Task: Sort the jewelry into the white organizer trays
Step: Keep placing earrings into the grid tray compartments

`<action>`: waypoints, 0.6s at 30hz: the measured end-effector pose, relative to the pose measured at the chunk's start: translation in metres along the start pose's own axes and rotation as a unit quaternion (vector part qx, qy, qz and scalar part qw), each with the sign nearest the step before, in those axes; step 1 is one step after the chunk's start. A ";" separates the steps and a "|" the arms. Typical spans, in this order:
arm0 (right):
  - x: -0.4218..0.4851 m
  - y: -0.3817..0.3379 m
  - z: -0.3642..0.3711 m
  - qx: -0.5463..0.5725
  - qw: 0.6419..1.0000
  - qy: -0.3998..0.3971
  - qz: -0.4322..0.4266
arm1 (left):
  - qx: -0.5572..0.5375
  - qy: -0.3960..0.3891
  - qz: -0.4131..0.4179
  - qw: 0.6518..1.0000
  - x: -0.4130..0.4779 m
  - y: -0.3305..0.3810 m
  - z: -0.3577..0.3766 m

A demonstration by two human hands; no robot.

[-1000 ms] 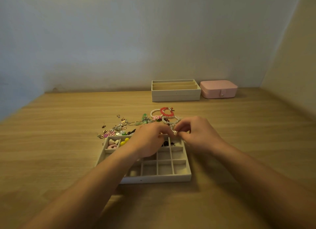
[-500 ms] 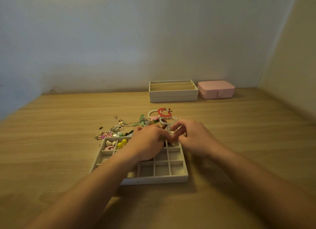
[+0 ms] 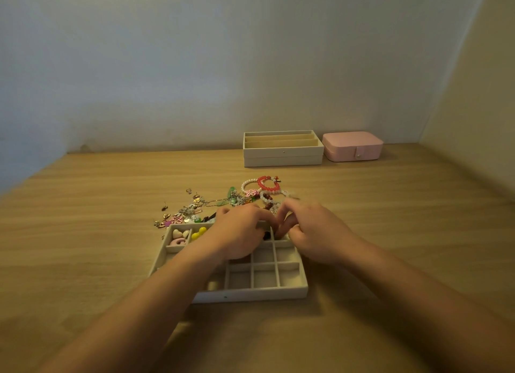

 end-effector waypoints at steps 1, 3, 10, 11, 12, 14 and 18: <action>0.000 0.001 0.001 -0.002 1.000 -0.005 0.001 | 0.009 -0.002 0.005 1.000 0.000 0.001 0.000; 0.000 0.003 0.002 -0.002 1.000 -0.010 0.004 | 0.041 -0.001 0.019 0.999 -0.001 0.005 -0.002; -0.001 0.007 0.000 0.018 1.000 -0.017 0.013 | 0.149 0.006 0.061 0.987 -0.001 0.016 -0.003; -0.002 0.007 -0.001 0.025 0.999 -0.017 0.014 | 0.154 0.006 0.064 0.986 0.000 0.016 -0.003; -0.003 0.007 -0.001 0.031 0.999 -0.018 0.015 | 0.157 0.006 0.067 0.985 0.000 0.016 -0.004; -0.004 0.009 -0.001 0.043 0.999 -0.018 0.018 | 0.159 0.008 0.073 0.985 0.000 0.018 -0.004; -0.005 0.008 -0.004 0.061 0.998 -0.003 0.016 | 0.090 0.046 0.068 0.993 0.001 0.014 -0.011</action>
Point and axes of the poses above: each hand's wrist, its own x-axis towards the middle knuckle, its own z-axis out of the palm, y = z × x, the point moved 9 cm from there along x, towards the middle knuckle, and after that the axes turned 5 degrees about y, right-handed, at the moved point
